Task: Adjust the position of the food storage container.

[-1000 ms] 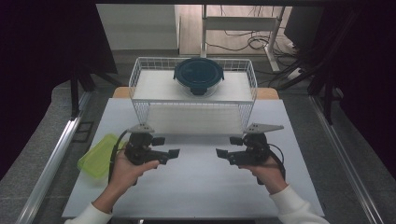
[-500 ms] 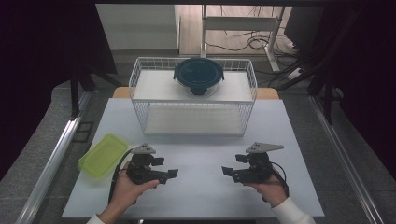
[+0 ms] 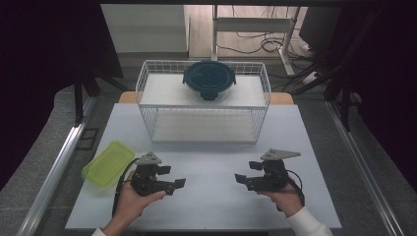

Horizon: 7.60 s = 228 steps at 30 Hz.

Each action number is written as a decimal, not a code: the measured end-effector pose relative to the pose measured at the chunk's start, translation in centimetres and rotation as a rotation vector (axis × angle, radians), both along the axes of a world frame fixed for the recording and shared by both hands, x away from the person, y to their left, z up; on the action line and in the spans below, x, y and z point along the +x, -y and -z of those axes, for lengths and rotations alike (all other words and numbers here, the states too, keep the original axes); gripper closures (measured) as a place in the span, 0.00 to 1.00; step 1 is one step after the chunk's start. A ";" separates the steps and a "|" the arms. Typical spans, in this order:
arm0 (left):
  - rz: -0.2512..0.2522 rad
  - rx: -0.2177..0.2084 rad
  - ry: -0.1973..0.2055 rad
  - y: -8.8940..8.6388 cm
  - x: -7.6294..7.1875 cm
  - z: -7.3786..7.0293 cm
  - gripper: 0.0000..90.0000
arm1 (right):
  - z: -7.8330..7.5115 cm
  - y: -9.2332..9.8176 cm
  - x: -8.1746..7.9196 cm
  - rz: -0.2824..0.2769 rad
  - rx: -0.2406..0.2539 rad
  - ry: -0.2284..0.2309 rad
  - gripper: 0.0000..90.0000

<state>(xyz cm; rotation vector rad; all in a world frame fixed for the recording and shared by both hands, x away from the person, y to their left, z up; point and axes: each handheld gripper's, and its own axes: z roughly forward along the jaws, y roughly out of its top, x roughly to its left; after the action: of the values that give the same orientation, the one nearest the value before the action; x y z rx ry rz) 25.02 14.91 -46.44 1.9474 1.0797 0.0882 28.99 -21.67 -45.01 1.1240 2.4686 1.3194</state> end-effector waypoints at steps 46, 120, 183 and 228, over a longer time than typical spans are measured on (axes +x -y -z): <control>-0.344 0.149 -0.107 -17.4 7.5 -2.7 0.85 | 0.1 2.2 0.0 0.051 0.002 -0.027 0.25; -0.279 0.412 -0.219 -18.8 7.8 -0.4 1.00 | 0.1 2.6 -0.4 0.066 0.064 -0.071 0.23; -0.074 0.315 -0.342 -9.4 4.5 3.8 1.00 | 0.2 2.0 -0.6 0.049 0.045 -0.072 0.23; 0.130 0.274 -0.275 2.6 7.6 4.1 1.00 | 0.5 1.8 -0.5 0.044 0.048 -0.087 0.23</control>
<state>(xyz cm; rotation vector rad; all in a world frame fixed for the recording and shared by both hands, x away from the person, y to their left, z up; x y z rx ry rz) 32.63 12.32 -50.50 2.3223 1.1613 -0.1126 28.45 -23.52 -45.52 1.2653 2.4681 1.3526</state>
